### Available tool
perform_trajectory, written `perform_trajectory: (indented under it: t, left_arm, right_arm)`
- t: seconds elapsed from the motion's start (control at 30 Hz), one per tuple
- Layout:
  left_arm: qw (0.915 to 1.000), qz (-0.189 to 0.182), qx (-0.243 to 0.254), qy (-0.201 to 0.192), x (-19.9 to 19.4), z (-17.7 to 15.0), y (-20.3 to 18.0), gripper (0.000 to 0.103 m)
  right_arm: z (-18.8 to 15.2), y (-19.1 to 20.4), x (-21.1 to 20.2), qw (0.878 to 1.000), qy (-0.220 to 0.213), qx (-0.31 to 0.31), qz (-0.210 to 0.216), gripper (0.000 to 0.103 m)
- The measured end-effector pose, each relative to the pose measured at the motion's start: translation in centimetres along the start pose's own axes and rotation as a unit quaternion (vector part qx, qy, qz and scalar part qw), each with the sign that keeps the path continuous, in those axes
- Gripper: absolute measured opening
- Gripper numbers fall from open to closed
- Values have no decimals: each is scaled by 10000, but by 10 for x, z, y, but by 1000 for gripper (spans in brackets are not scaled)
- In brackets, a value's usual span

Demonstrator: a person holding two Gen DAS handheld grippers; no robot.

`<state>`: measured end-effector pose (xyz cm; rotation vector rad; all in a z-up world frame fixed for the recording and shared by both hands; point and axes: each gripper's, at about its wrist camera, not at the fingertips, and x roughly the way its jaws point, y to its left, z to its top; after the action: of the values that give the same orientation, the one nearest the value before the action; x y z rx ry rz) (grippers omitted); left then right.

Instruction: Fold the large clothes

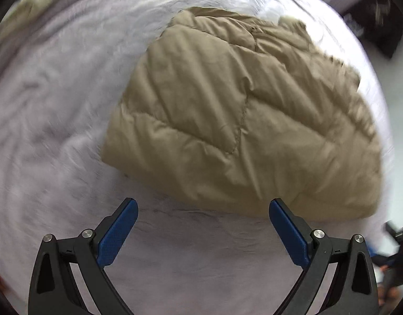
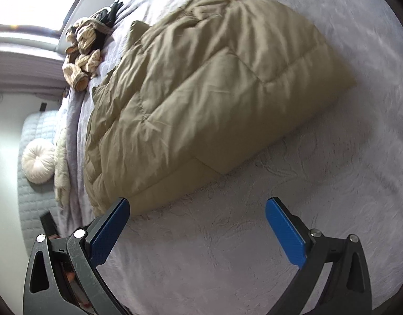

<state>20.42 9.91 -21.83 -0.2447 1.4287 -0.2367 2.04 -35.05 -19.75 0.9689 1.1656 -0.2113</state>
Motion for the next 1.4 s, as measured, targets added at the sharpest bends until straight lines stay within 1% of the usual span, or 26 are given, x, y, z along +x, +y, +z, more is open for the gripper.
perform_trajectory:
  t: [0.07,0.13,0.3,0.37,0.5,0.57,0.8,0.87,0.97,1.0,1.03,1.07,1.1,1.13,1.17,1.2,1.23,1.27,1.33,1.37,1.4]
  left_arm:
    - [9986,-404,-341,-46,0,1,13,100]
    - [9960,-646,-608,-72,3,1,25,100]
    - [9842,-1389,-1088,-168,13,-2,51,100]
    - [9804,-1580,-1147,-256,18,-3,55,100]
    - [9731,-1872,-1268,-439,30,-3,60,100]
    - [9706,-1949,-1328,-488,38,3,59,100]
    - [9586,-2235,-1584,-773,67,21,48,101]
    - [9581,-2188,-1648,-841,75,28,41,102]
    - [9606,-1979,-1713,-939,83,35,33,102]
    - [9618,-1892,-1735,-949,85,37,29,98]
    - [9630,-1802,-1734,-1001,84,39,26,90]
    - [9622,-1872,-1699,-1012,84,41,24,59]
    - [9575,-2129,-1689,-966,85,43,22,38]
    - [9549,-2215,-1721,-978,84,42,22,34]
    - [9554,-2205,-1664,-1042,79,42,20,25]
    - [9568,-2187,-1570,-1099,75,43,16,22]
    - [9581,-2156,-1493,-1155,70,43,12,21]
    - [9586,-2145,-1430,-1213,64,42,9,19]
    - [9591,-2122,-1326,-1320,52,39,4,19]
    - [9593,-2108,-1278,-1375,45,37,2,19]
    - [9592,-2109,-1242,-1412,39,34,0,19]
  right_arm:
    - [1,-10,1,9997,40,215,137,103]
    - [3,-21,2,9978,54,516,412,103]
    - [6,-45,13,9877,-4,1177,1029,103]
    - [6,-51,19,9835,-33,1333,1224,103]
    - [8,-56,31,9766,-67,1424,1611,103]
    - [9,-57,39,9731,-73,1431,1805,103]
    - [25,-63,65,9639,-215,1432,2236,103]
    - [34,-61,75,9632,-230,1354,2310,103]
    - [45,-56,87,9608,-293,1319,2422,103]
    - [48,-56,90,9601,-326,1326,2442,103]
    - [52,-54,93,9592,-358,1353,2455,103]
    - [53,-53,95,9587,-369,1393,2451,103]
    - [55,-53,97,9582,-374,1462,2429,103]
    - [55,-53,98,9573,-364,1547,2416,102]
    - [55,-53,98,9567,-347,1599,2407,94]
    - [55,-54,98,9574,-292,1656,2346,81]
    - [54,-56,98,9593,-204,1730,2224,54]
    - [53,-60,99,9567,-133,1819,2269,44]
    - [52,-64,98,9525,-111,1868,2403,33]
    - [52,-63,94,9522,-104,1804,2463,29]
    - [51,-62,91,9521,-96,1758,2500,28]
